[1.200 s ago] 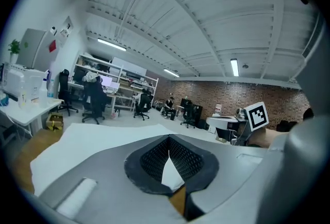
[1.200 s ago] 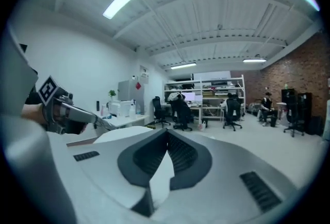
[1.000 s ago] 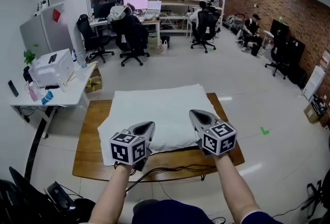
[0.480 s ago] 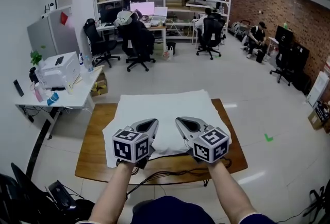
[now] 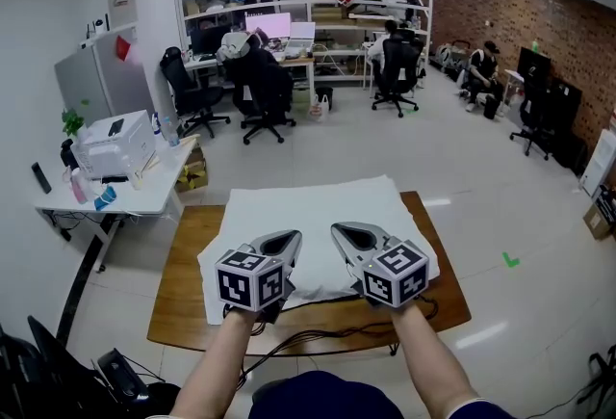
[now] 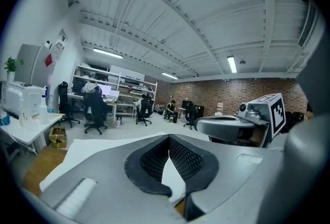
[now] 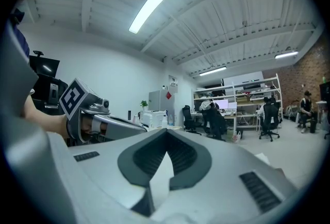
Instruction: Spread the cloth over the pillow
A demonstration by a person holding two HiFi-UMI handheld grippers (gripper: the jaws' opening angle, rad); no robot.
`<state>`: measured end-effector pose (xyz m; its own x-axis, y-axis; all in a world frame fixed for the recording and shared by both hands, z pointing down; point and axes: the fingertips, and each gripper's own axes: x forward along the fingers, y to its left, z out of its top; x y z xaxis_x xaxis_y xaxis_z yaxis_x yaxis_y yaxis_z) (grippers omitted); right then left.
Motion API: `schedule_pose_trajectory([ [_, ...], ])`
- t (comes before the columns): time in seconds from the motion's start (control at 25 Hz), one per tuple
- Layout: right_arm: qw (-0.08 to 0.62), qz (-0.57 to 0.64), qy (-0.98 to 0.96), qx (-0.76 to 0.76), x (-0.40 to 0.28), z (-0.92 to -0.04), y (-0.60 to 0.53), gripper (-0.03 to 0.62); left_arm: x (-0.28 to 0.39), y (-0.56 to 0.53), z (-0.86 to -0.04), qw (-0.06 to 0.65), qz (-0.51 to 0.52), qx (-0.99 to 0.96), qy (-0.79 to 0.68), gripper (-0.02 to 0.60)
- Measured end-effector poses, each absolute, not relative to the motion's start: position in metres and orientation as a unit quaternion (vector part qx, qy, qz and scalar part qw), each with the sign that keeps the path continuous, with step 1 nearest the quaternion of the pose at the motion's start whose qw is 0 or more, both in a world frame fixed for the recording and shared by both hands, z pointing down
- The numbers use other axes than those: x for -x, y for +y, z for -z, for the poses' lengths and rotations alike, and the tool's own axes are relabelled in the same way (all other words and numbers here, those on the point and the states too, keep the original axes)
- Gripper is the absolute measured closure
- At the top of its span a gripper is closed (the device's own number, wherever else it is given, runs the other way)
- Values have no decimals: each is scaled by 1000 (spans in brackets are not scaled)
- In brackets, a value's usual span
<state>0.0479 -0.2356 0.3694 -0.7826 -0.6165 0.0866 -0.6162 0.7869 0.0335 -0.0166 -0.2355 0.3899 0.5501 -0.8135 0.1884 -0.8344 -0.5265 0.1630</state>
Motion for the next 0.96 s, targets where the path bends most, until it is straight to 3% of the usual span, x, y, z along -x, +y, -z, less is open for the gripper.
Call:
schedule_pose_trajectory([
  [0.96,55,1,-947,-318,-46,-373,-244,592,13,-239,-393,117,-47,-871,-475,581],
])
